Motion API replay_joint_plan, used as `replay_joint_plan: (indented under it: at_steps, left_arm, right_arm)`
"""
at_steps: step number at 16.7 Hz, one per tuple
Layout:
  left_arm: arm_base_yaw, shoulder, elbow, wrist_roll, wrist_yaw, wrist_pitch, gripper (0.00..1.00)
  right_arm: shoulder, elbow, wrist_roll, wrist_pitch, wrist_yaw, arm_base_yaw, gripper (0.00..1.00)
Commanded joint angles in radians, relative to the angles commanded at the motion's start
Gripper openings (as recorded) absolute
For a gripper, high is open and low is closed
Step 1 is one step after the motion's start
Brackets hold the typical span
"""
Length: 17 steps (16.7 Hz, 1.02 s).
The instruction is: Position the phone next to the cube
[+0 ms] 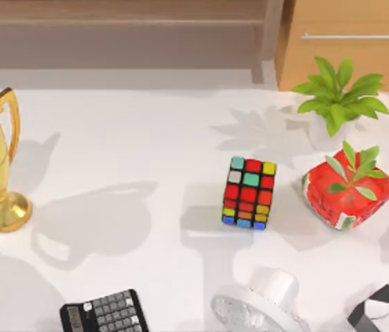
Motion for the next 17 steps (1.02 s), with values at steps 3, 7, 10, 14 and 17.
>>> replay_joint_plan:
  at_steps: [3,7,10,14,17]
  left_arm:
    - [0.000,0.000,0.000,0.000,0.000,0.000,0.47]
    - [0.000,0.000,0.000,0.000,0.000,0.000,0.17]
    - [0.000,0.000,0.000,0.000,0.000,0.000,0.00]
    - [0.000,0.000,0.000,0.000,0.000,0.000,0.00]
    - [0.000,0.000,0.000,0.000,0.000,0.000,0.00]
  right_arm:
    - [0.000,0.000,0.000,0.000,0.000,0.000,1.00]
    - [0.000,0.000,0.000,0.000,0.000,0.000,1.00]
    - [0.000,0.000,0.000,0.000,0.000,0.000,1.00]
    - [0.000,0.000,0.000,0.000,0.000,0.000,1.00]
    - [0.000,0.000,0.000,0.000,0.000,0.000,1.00]
